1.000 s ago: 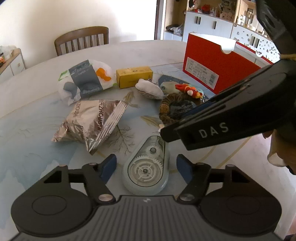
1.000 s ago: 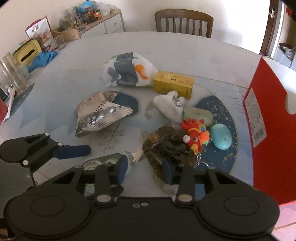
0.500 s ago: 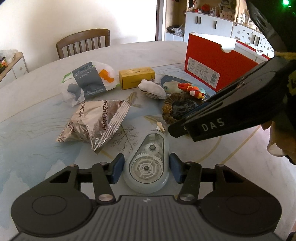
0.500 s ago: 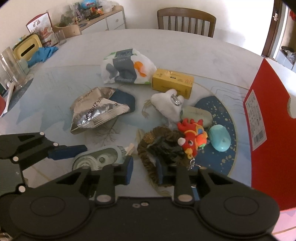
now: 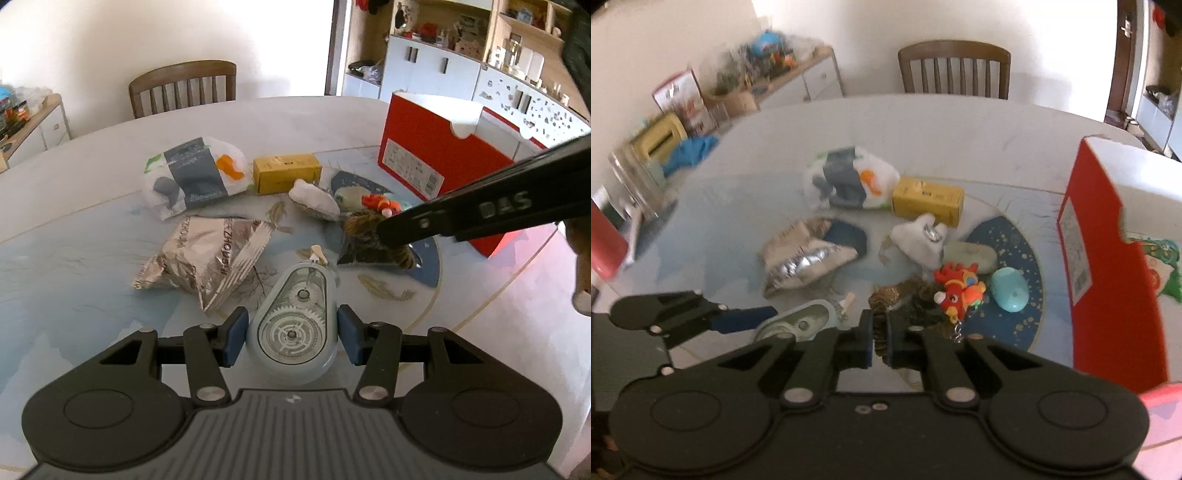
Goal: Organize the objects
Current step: 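Grasp the white tape dispenser with the left tool while the right tool grasps the brown bracelet, then carry the tape dispenser and bracelet into the red box with both tools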
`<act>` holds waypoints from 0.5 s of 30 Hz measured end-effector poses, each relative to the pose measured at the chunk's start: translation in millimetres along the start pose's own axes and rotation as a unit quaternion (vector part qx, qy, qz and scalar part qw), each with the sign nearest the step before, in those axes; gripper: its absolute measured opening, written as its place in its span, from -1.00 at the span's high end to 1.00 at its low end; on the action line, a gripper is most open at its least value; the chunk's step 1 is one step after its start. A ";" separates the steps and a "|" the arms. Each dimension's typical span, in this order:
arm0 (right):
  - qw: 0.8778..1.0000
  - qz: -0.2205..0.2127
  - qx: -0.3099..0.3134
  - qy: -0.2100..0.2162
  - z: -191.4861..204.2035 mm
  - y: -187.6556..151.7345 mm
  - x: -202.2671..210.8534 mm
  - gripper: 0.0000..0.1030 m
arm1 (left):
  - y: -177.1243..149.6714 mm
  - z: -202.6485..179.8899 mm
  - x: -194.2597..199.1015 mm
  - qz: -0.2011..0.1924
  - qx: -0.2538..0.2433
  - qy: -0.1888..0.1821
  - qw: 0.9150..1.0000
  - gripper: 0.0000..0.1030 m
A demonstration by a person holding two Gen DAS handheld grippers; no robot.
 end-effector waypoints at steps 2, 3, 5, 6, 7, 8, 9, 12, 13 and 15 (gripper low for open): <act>1.000 -0.010 -0.013 0.008 -2.3 1.8 10.4 0.90 | 4.5 1.2 5.5 0.000 0.010 0.001 1.000 0.00; 1.000 -0.014 -0.021 0.012 -3.3 2.3 14.8 0.90 | 6.9 1.9 9.1 -0.001 0.014 0.001 1.000 0.00; 0.999 -0.022 -0.037 0.021 -6.2 4.3 23.5 0.90 | 11.4 2.9 15.3 -0.003 0.023 0.003 1.000 0.00; 0.998 -0.026 -0.044 0.024 -7.5 5.4 28.6 0.90 | 13.8 3.1 18.4 -0.003 0.026 0.004 1.000 0.00; 0.998 -0.032 -0.049 0.028 -8.6 6.2 34.3 0.90 | 15.9 3.3 21.1 -0.004 0.029 0.004 1.000 0.00; 0.997 -0.038 -0.053 0.033 -9.8 7.6 40.4 0.90 | 18.2 3.2 24.1 -0.006 0.032 0.005 0.999 0.00; 0.997 -0.043 -0.059 0.036 -11.6 8.9 45.9 0.90 | 20.7 2.3 27.1 -0.008 0.033 0.006 0.999 0.00; 0.994 -0.060 -0.077 0.043 -18.5 13.4 62.7 0.90 | 28.4 -3.9 35.3 -0.014 0.028 0.007 0.999 0.00; 0.994 -0.066 -0.082 0.044 -21.2 14.9 68.2 0.90 | 31.0 -6.5 37.9 -0.016 0.026 0.007 1.000 0.00; 0.993 -0.075 -0.085 0.039 -26.2 17.5 78.9 0.90 | 37.8 -13.7 43.0 -0.020 0.018 0.005 1.000 0.00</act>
Point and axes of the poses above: each gripper's, at about its wrist camera, not at the fingertips, and x roughly against the way its jaws point, z to its left, y to its top, the point moved 3 cm from there along -x, roughly the way its jaws point, and after that the axes turned 3 degrees about -z, right-handed, at the moved point
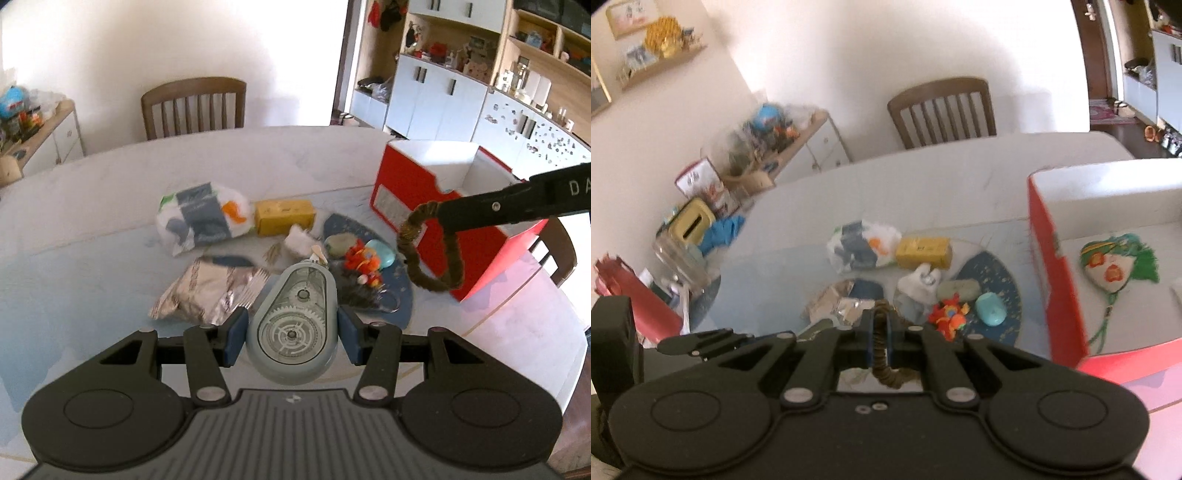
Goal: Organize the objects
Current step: 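Carry the tape dispenser and bracelet into the red box with both tools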
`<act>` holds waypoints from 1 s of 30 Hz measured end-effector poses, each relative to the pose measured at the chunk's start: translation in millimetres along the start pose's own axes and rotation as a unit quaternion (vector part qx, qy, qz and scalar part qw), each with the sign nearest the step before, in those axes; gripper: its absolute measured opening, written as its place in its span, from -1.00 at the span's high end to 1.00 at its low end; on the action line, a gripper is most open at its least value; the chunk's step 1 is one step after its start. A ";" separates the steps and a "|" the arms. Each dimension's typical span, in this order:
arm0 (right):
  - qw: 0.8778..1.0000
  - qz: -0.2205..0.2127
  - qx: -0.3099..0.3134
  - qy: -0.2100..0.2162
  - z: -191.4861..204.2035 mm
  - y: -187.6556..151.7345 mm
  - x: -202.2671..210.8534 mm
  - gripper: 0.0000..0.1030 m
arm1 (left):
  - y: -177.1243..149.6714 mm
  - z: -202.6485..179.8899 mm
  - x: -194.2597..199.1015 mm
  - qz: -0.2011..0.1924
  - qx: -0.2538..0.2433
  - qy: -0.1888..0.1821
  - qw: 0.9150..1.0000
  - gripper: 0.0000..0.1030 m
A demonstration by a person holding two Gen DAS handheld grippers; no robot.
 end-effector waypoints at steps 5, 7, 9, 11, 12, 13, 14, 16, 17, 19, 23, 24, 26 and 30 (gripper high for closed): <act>1.000 -0.021 -0.006 -0.009 -12.8 10.8 21.3 0.90 | 20.2 -19.8 9.0 -0.008 -0.014 -0.005 1.000 0.00; 0.999 -0.029 -0.008 -0.013 -19.9 13.8 29.1 0.90 | 29.8 -29.6 12.2 -0.015 -0.020 -0.010 1.000 0.00; 0.999 -0.038 -0.010 -0.016 -29.2 17.8 38.9 0.90 | 37.9 -40.0 12.8 -0.018 -0.027 -0.015 0.999 0.00; 0.999 -0.047 -0.012 -0.019 -38.0 21.7 46.2 0.90 | 45.5 -51.2 12.2 -0.021 -0.035 -0.020 0.999 0.00; 0.998 -0.052 -0.012 -0.022 -42.8 23.7 49.9 0.90 | 49.4 -57.6 11.0 -0.020 -0.037 -0.025 0.999 0.00; 0.998 -0.056 -0.014 -0.023 -48.2 25.6 53.9 0.90 | 53.0 -63.2 9.3 -0.019 -0.040 -0.028 0.999 0.00; 0.998 -0.060 -0.016 -0.024 -54.6 27.7 57.3 0.90 | 56.5 -69.5 7.7 -0.021 -0.045 -0.030 0.998 0.00; 0.997 -0.065 -0.017 -0.029 -66.6 30.9 62.6 0.90 | 63.2 -82.6 3.1 -0.020 -0.054 -0.032 0.998 0.00; 0.997 -0.066 -0.018 -0.031 -72.4 32.5 65.6 0.90 | 66.3 -88.8 0.2 -0.019 -0.056 -0.034 0.998 0.00; 0.997 -0.070 -0.022 -0.034 -85.6 35.9 70.8 0.90 | 72.0 -101.4 -5.4 -0.018 -0.061 -0.037 0.997 0.00; 0.996 -0.075 -0.029 -0.043 -113.3 42.2 78.4 0.90 | 82.7 -126.4 -19.0 -0.012 -0.073 -0.042 0.996 0.00; 0.996 -0.077 -0.029 -0.045 -119.7 44.2 80.9 0.90 | 85.6 -133.5 -22.7 -0.011 -0.077 -0.043 0.996 0.00; 0.995 -0.080 -0.030 -0.050 -136.0 47.8 86.2 0.90 | 90.5 -145.6 -28.2 -0.012 -0.083 -0.044 0.996 0.00; 0.994 -0.085 -0.033 -0.059 -161.2 53.0 92.3 0.90 | 101.2 -170.1 -40.7 -0.014 -0.092 -0.040 0.995 0.00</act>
Point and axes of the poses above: each gripper's, at about its wrist camera, not at the fingertips, and x roughly against the way its jaws point, z to its left, y to its top, the point moved 3 cm from there along -x, roughly the way its jaws point, and after that the axes turned 3 degrees about -z, right-handed, at the moved point
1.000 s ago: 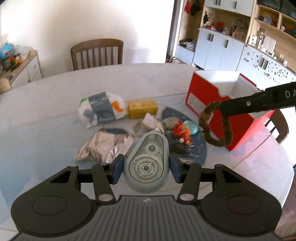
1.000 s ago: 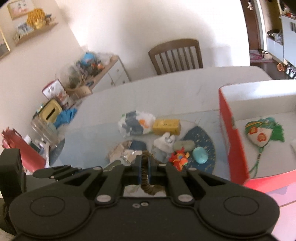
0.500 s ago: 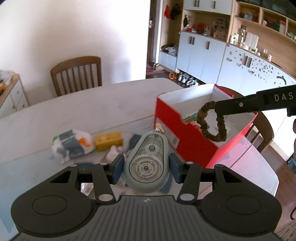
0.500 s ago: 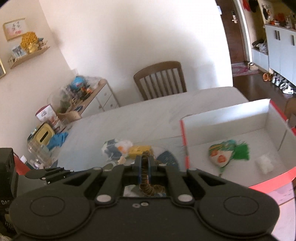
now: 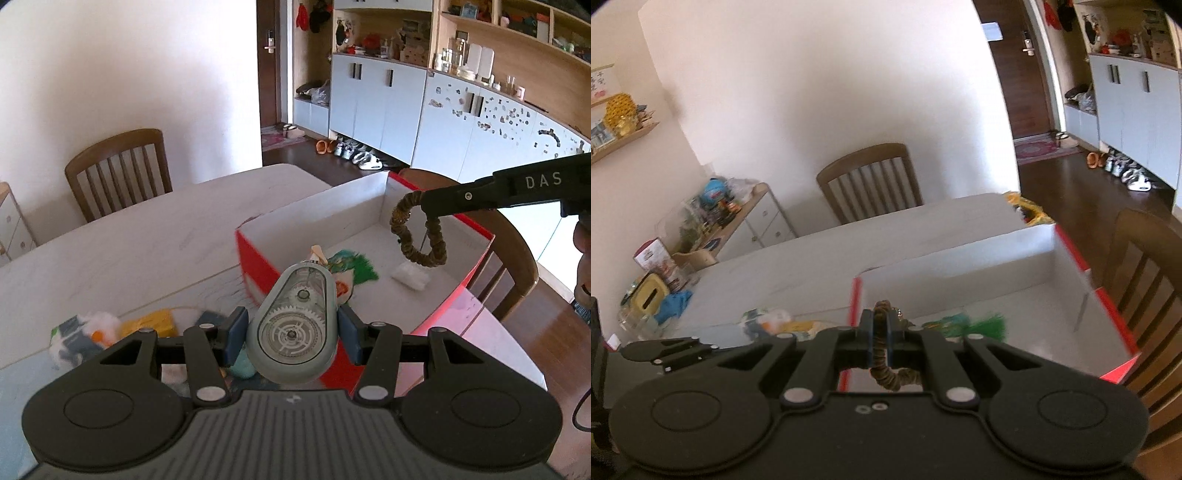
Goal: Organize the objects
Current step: 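Carry the tape dispenser and bracelet into the red box with both tools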
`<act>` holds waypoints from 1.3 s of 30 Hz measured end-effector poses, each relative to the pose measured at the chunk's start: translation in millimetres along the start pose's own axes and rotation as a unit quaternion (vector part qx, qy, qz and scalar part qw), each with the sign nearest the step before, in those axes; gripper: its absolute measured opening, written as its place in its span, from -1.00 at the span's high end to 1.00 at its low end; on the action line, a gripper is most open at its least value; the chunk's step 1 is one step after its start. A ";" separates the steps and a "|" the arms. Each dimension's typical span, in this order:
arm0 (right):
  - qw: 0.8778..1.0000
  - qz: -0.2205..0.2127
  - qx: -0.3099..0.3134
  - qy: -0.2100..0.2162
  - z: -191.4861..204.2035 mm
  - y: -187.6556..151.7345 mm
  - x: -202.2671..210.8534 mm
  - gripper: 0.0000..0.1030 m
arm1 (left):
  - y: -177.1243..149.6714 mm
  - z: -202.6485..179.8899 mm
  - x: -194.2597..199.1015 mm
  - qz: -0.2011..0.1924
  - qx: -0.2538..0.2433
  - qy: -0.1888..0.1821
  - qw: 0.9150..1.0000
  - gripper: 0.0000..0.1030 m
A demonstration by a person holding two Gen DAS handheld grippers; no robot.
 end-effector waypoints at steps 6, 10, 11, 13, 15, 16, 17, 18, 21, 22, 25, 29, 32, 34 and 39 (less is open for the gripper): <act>1.000 0.001 -0.004 -0.017 -36.5 5.3 -2.8 0.90 | 17.1 -28.4 -24.7 0.003 -0.025 -0.005 1.000 0.00; 1.000 0.006 -0.007 -0.026 -58.1 6.7 -8.3 0.90 | 27.7 -43.6 -42.7 0.010 -0.033 -0.016 0.999 0.00; 1.000 0.008 -0.008 -0.028 -63.4 6.9 -10.2 0.90 | 30.0 -47.4 -47.8 0.012 -0.036 -0.019 0.999 0.00; 0.999 0.013 -0.009 -0.033 -72.9 7.9 -14.7 0.90 | 34.3 -55.1 -58.5 0.019 -0.045 -0.019 0.999 0.00; 0.999 0.019 -0.007 -0.037 -82.2 7.1 -19.1 0.90 | 37.8 -62.4 -70.9 0.029 -0.049 -0.021 0.998 0.00; 0.999 0.023 -0.006 -0.040 -85.7 7.0 -22.4 0.90 | 38.1 -64.8 -76.0 0.035 -0.051 -0.022 0.998 0.00; 0.999 0.026 -0.003 -0.041 -88.3 6.9 -25.9 0.90 | 39.3 -68.2 -82.3 0.044 -0.054 -0.025 0.997 0.00; 0.999 0.029 0.000 -0.041 -91.5 7.5 -30.0 0.90 | 40.3 -71.6 -88.6 0.050 -0.058 -0.029 0.997 0.00; 0.998 0.041 0.010 -0.049 -97.3 6.3 -42.4 0.90 | 39.6 -80.4 -106.9 0.072 -0.072 -0.036 0.994 0.00; 0.998 0.045 0.014 -0.052 -98.2 5.5 -47.2 0.90 | 38.9 -83.7 -112.3 0.079 -0.077 -0.036 0.993 0.00; 0.996 0.056 0.028 -0.059 -102.5 2.4 -60.4 0.90 | 38.1 -89.5 -130.4 0.102 -0.088 -0.038 0.990 0.00; 0.994 0.076 0.043 -0.072 -106.9 -4.0 -76.3 0.90 | 38.0 -98.0 -152.1 0.120 -0.105 -0.021 0.987 0.00; 0.992 0.090 0.049 -0.077 -107.7 -10.0 -86.6 0.90 | 34.8 -101.0 -164.4 0.140 -0.111 -0.027 0.983 0.00; 0.991 0.097 0.049 -0.076 -111.0 -12.2 -90.7 0.90 | 33.5 -99.2 -172.8 0.153 -0.112 -0.032 0.981 0.00; 0.990 0.116 0.045 -0.072 -112.0 -19.7 -96.5 0.90 | 28.6 -96.7 -188.1 0.192 -0.111 -0.035 0.974 -0.01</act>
Point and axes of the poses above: each gripper's, at about its wrist camera, not at the fingertips, and x roughly against the way its jaws point, z to its left, y to its top, the point moved 3 cm from there along -x, roughly the way its jaws point, and after that the axes turned 3 degrees about -z, right-handed, at the moved point
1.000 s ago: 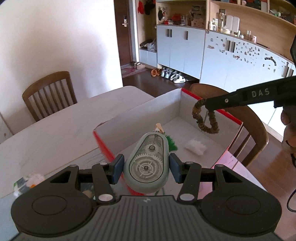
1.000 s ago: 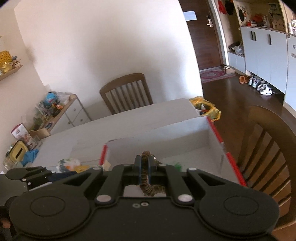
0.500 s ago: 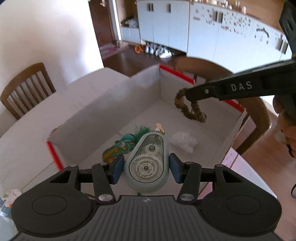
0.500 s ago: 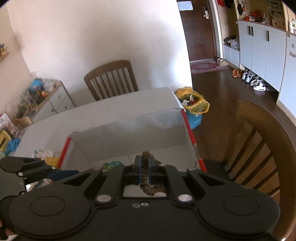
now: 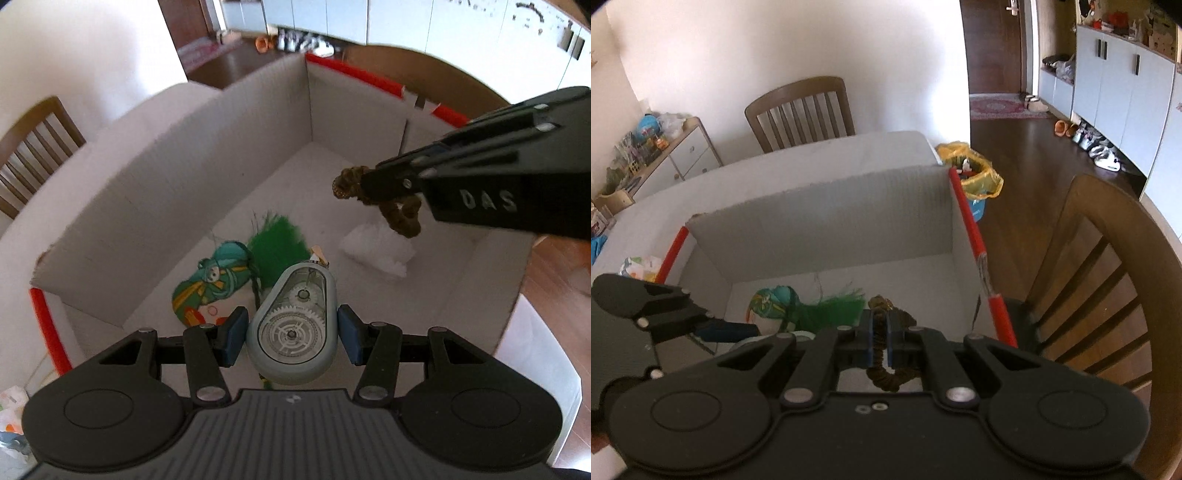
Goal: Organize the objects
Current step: 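Carry the tape dispenser and bracelet into the red box with both tools, then open both tools to drop the dispenser and bracelet in the box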
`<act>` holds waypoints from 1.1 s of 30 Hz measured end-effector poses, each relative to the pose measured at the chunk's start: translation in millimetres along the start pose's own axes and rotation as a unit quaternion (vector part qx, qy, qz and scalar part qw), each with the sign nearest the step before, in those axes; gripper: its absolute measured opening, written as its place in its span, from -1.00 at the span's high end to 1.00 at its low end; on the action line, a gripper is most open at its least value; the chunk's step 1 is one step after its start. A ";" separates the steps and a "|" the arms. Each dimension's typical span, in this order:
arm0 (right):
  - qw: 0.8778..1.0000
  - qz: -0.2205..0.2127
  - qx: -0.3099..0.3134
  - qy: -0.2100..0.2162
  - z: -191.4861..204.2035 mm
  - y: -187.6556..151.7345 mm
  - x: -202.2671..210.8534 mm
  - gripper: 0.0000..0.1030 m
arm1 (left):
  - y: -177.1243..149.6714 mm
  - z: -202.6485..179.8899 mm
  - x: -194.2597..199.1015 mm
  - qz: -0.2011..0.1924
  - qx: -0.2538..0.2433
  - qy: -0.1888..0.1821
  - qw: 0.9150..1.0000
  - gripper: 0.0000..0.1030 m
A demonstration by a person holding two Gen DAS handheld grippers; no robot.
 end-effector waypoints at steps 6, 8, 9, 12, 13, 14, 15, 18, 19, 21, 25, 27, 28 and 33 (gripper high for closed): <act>1.000 0.017 -0.006 0.006 -0.8 -5.8 -4.7 0.89 | 2.6 -3.2 -10.2 0.031 -0.012 -0.010 0.999 -0.02; 1.000 0.020 -0.007 0.008 0.1 -8.0 -5.1 0.89 | 1.0 -3.9 -12.5 0.040 -0.013 -0.013 0.999 -0.02; 1.000 0.022 -0.007 0.008 0.0 -8.7 -5.0 0.89 | 0.6 -2.9 -13.5 0.047 -0.009 -0.018 0.999 -0.02; 1.000 0.024 -0.007 0.008 -0.5 -10.1 -5.4 0.88 | 0.0 -0.1 -15.2 0.058 -0.001 -0.027 0.998 -0.01; 1.000 0.025 -0.007 0.010 0.0 -10.6 -5.5 0.86 | 0.7 0.4 -12.9 0.057 0.000 -0.025 0.998 -0.01; 1.000 0.025 -0.007 0.011 0.1 -10.9 -5.0 0.85 | 0.7 0.9 -11.6 0.056 0.001 -0.026 0.998 -0.02; 1.000 0.025 -0.006 0.010 -0.2 -11.2 -4.4 0.83 | 0.5 0.9 -9.8 0.053 0.002 -0.026 0.998 -0.07; 1.000 0.021 -0.011 0.009 -2.3 -11.0 -0.8 0.78 | 0.1 1.5 -3.2 0.041 0.001 -0.024 0.999 -0.17; 1.000 0.019 -0.012 0.008 -2.9 -11.0 0.8 0.75 | 0.0 2.6 -1.2 0.037 0.003 -0.023 0.999 -0.18; 1.000 0.017 -0.014 0.009 -4.4 -11.4 4.9 0.72 | -0.5 4.5 5.3 0.026 0.008 -0.024 0.999 -0.18; 1.000 0.008 -0.015 0.012 -2.3 -8.4 15.3 0.69 | -0.3 7.3 20.8 0.002 0.021 -0.026 0.999 -0.18; 1.000 0.003 -0.014 0.015 0.0 -7.2 21.6 0.67 | -1.3 8.9 28.1 -0.012 0.028 -0.028 0.999 -0.18; 1.000 0.000 -0.013 0.016 1.5 -6.7 24.8 0.67 | -1.3 9.8 30.6 -0.017 0.032 -0.031 0.999 -0.18; 1.000 -0.016 -0.007 0.020 11.6 -5.2 38.9 0.63 | -7.8 15.5 49.6 -0.043 0.053 -0.033 0.997 -0.18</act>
Point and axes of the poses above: each gripper's, at about its wrist camera, not at the fingertips, and x roughly against the way its jaws point, z to its left, y to its top, the point moved 3 cm from there along -x, roughly the way its jaws point, and after that the axes turned 3 degrees about -z, right-handed, at the moved point
